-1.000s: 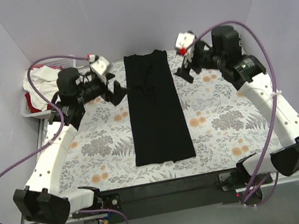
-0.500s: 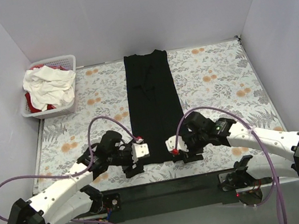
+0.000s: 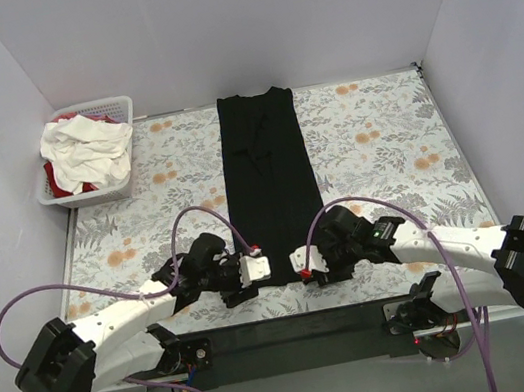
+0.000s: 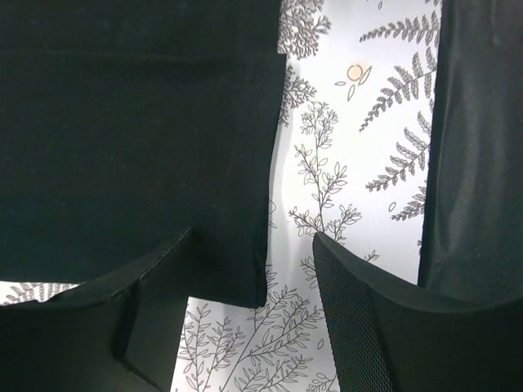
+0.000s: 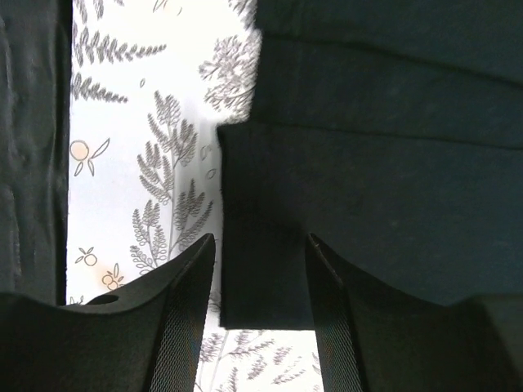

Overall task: Fold and stack the t-shirts
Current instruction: Fold the tshirt

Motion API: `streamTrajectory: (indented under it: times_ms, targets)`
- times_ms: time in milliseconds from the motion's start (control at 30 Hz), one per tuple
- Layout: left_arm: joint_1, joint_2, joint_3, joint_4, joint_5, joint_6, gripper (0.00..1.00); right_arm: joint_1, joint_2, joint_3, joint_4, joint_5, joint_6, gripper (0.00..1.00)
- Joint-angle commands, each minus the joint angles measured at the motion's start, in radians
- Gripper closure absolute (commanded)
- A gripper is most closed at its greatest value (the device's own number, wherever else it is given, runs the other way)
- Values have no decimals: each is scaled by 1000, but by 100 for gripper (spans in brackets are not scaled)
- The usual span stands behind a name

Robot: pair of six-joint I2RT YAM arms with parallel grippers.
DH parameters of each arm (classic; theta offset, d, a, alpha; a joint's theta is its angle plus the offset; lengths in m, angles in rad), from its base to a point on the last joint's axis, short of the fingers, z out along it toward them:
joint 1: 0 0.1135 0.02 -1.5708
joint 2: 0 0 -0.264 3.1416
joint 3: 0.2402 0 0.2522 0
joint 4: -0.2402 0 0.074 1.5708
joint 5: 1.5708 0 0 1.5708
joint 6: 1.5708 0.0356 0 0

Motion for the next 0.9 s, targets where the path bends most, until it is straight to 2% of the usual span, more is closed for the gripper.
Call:
streamTrajectory:
  times_ms: [0, 133, 233, 333, 367, 467, 500, 567, 633, 667, 700, 867]
  targets:
    - [-9, 16, -27, 50, -21, 33, 43, 7, 9, -27, 42, -5, -10, 46]
    - [-9, 51, -39, 67, -41, 34, 44, 6, 24, -43, 48, -2, -10, 46]
    - [-11, 76, -43, 76, -37, 30, 46, 6, 53, -57, 61, 12, -4, 52]
    - [-11, 104, -40, 80, -38, 22, 56, 7, 83, -60, 54, 12, 17, 59]
    - [-9, 119, -40, 80, -40, 24, 63, 7, 93, -59, 48, 12, 17, 61]
    - [-9, 153, -36, 75, -65, 36, 73, 7, 110, -56, 37, 25, 20, 67]
    - [-9, 162, -35, 78, -72, 38, 80, 7, 118, -56, 39, 28, 22, 73]
    - [-9, 182, -29, 81, -84, 38, 86, 7, 138, -44, 40, 46, 40, 81]
    - [-11, 188, -15, 84, -86, 38, 94, 7, 147, -33, 43, 66, 53, 96]
    - [-9, 185, -9, 81, -84, 30, 97, 7, 146, -22, 48, 72, 59, 99]
    - [-9, 176, -3, 83, -70, 25, 100, 7, 141, -17, 46, 77, 60, 99]
    - [-11, 82, 34, 25, -1, 37, 100, 15, 61, 19, 11, 48, 89, 99]
